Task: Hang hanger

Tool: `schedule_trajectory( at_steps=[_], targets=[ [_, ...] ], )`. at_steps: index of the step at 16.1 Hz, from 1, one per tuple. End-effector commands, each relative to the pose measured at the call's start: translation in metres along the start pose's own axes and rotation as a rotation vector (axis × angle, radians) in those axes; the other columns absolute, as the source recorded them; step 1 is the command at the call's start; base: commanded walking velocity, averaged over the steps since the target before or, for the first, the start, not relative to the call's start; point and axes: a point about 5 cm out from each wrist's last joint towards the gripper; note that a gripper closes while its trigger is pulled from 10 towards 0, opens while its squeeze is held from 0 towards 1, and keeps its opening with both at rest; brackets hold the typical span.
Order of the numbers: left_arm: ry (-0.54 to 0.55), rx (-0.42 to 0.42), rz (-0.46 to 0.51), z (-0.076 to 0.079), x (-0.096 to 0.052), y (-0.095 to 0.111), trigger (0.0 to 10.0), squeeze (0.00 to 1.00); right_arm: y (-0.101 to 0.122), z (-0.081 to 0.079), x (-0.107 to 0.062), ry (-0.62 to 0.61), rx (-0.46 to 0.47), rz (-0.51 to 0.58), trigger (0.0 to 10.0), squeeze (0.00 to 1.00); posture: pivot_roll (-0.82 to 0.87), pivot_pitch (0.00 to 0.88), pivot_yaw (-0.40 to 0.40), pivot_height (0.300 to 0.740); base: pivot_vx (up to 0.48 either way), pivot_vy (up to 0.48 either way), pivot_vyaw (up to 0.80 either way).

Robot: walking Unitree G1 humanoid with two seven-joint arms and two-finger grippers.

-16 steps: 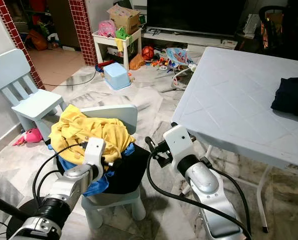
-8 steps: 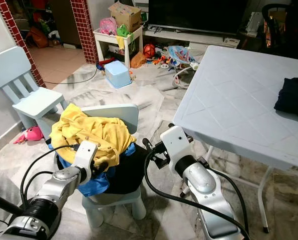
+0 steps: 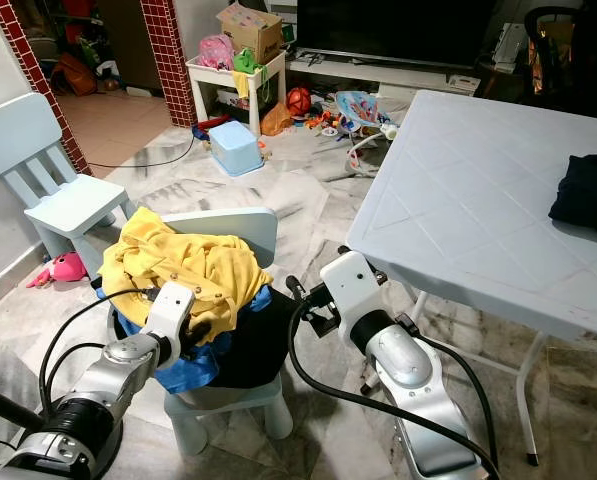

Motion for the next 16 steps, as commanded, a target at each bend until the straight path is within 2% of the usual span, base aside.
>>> schedule_trajectory(
  at_steps=[1,4,5,6,7,9,11,12,13,14,15,16],
  targets=[
    [-0.009,0.041,0.030,-0.001,-0.002,0.007,0.0,0.00,0.003,0.001,0.002,-0.007,-0.012,0.013,10.0,0.00,-0.18,0.000,0.006,0.740,0.000,0.000,0.00],
    [-0.025,0.057,0.120,-0.002,-0.009,0.017,0.0,0.00,0.002,-0.001,0.004,-0.013,-0.025,0.016,10.0,0.00,-0.17,0.000,0.009,0.740,0.000,0.000,0.00],
    [-0.005,0.031,0.163,-0.005,-0.011,0.022,0.0,0.00,0.002,-0.001,0.005,-0.013,-0.027,0.017,10.0,0.00,-0.17,0.000,0.008,0.740,0.000,0.000,0.00],
    [0.024,-0.041,0.238,-0.011,-0.017,0.028,0.0,0.00,0.002,-0.001,0.006,-0.016,-0.027,0.018,10.0,0.00,-0.16,0.000,0.007,0.740,0.000,0.000,0.00],
    [0.053,-0.093,0.265,-0.017,-0.021,0.030,0.0,0.00,0.002,-0.001,0.007,-0.017,-0.028,0.020,10.0,0.00,-0.15,0.000,0.005,0.740,0.000,0.000,0.00],
    [0.097,-0.163,0.261,-0.027,-0.027,0.023,0.0,0.00,0.003,-0.001,0.009,-0.017,-0.027,0.024,10.0,0.00,-0.14,0.000,0.001,0.740,0.000,0.000,0.00],
    [0.142,-0.163,0.238,-0.036,-0.034,0.013,0.0,0.00,0.003,-0.002,0.010,-0.016,-0.030,0.029,10.0,0.00,-0.14,0.000,0.000,0.740,0.000,0.000,0.00],
    [0.107,-0.164,0.243,-0.034,-0.035,0.013,0.0,0.00,0.002,-0.002,0.011,-0.016,-0.031,0.030,10.0,0.00,-0.14,0.000,-0.004,0.740,0.000,0.000,0.00],
    [0.022,-0.123,0.266,-0.020,-0.034,0.018,1.4,0.00,0.002,-0.003,0.011,-0.011,-0.035,0.030,10.0,0.00,-0.13,0.000,-0.008,0.740,0.000,0.000,0.00],
    [-0.066,-0.083,0.261,0.005,-0.032,0.022,10.0,1.00,0.002,-0.004,0.012,-0.002,-0.044,0.035,10.0,0.00,-0.13,0.000,-0.009,0.740,0.000,0.000,0.00],
    [-0.078,-0.078,0.253,0.010,-0.032,0.021,10.0,1.00,0.003,-0.005,0.013,-0.001,-0.049,0.038,10.0,0.00,-0.14,0.000,-0.008,0.740,0.000,0.000,0.00],
    [-0.116,-0.084,0.224,0.024,-0.029,0.017,10.0,1.00,0.003,-0.005,0.013,0.001,-0.059,0.041,10.0,0.00,-0.14,0.000,-0.007,0.740,0.000,0.000,0.00]
  ],
)
Point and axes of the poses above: a point about 5 cm out from each wrist's last joint towards the gripper, its own x axis pointing out of the wrist towards the gripper, its own y axis along the axis of the wrist's last joint, z = x × y, and after that the axes turned 14 degrees about -x, right-handed
